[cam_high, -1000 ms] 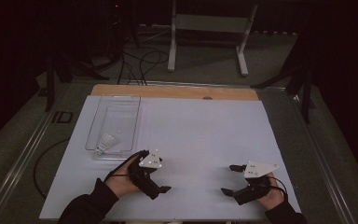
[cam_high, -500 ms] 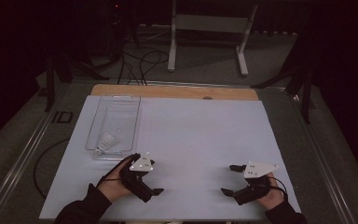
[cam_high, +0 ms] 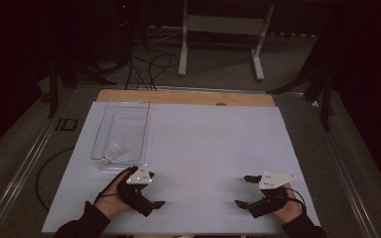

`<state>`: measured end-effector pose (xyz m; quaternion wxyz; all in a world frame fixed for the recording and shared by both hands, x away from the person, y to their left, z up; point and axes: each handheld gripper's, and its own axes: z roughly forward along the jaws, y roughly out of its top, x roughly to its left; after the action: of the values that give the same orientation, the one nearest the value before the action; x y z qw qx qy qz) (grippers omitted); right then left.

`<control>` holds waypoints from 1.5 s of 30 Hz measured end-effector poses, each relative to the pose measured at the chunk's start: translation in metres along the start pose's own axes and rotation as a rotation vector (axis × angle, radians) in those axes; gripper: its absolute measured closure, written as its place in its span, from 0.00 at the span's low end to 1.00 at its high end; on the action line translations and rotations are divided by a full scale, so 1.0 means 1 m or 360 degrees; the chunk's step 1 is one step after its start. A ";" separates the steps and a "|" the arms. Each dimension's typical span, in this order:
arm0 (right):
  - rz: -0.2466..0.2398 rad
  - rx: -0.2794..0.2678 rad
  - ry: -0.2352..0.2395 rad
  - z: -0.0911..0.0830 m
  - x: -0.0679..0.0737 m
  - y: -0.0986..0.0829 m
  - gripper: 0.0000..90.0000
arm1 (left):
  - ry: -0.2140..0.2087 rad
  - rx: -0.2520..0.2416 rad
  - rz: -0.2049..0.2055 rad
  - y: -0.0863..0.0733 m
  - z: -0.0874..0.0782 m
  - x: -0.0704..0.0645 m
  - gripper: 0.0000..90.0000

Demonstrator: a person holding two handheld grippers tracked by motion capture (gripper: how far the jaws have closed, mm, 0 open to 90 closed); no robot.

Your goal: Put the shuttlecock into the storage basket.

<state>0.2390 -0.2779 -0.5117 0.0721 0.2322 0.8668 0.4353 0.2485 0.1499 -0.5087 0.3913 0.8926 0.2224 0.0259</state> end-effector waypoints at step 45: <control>0.0092 -0.0067 -0.0285 -0.012 -0.003 -0.014 0.11 | 0.0466 -0.0249 -0.0271 -0.050 -0.038 0.013 0.00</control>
<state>0.2327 -0.2949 -0.5153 0.1416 0.2934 0.8405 0.4330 0.2326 0.2113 -0.5193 0.4238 0.8241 0.3490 0.1396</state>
